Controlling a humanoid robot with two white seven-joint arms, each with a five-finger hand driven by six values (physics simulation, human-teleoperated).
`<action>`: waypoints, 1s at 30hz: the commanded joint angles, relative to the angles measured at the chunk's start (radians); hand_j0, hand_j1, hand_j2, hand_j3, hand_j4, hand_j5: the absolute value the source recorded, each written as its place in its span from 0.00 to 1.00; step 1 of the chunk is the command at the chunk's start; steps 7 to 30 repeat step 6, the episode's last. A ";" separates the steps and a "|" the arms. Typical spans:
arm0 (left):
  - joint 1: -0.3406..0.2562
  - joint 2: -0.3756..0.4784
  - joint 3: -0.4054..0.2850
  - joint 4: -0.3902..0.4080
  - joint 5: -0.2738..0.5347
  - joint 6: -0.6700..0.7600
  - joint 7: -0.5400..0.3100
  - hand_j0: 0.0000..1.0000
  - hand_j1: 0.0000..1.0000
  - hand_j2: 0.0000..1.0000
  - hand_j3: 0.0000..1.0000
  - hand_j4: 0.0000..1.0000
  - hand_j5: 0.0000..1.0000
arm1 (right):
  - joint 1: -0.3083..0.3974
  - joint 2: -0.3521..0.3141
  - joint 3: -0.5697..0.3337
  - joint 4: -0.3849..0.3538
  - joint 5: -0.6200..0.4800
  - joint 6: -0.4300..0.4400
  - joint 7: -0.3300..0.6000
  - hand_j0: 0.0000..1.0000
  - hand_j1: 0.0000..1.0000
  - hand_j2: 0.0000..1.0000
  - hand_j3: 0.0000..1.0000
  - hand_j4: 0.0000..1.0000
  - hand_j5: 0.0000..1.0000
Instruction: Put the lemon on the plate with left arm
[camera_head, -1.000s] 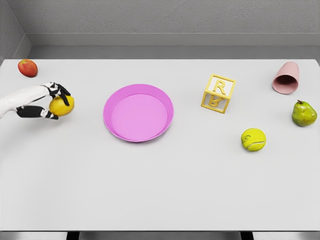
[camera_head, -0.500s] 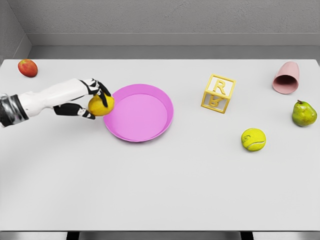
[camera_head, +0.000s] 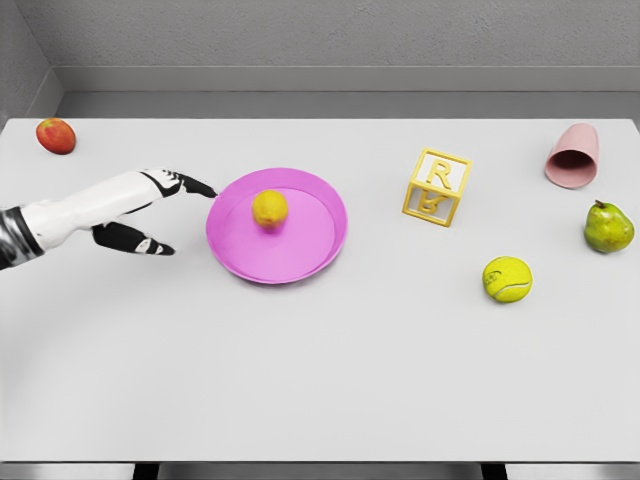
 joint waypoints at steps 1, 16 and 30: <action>0.005 0.070 0.110 0.006 0.018 0.004 0.001 1.00 1.00 1.00 1.00 1.00 1.00 | 0.000 0.000 0.000 0.001 0.000 0.000 0.000 1.00 1.00 1.00 1.00 1.00 1.00; 0.032 0.071 0.154 0.027 0.015 0.004 0.001 1.00 1.00 1.00 1.00 1.00 1.00 | 0.000 0.000 0.000 -0.001 0.000 0.000 0.000 1.00 1.00 1.00 1.00 1.00 1.00; 0.032 0.071 0.154 0.027 0.015 0.004 0.001 1.00 1.00 1.00 1.00 1.00 1.00 | 0.000 0.000 0.000 -0.001 0.000 0.000 0.000 1.00 1.00 1.00 1.00 1.00 1.00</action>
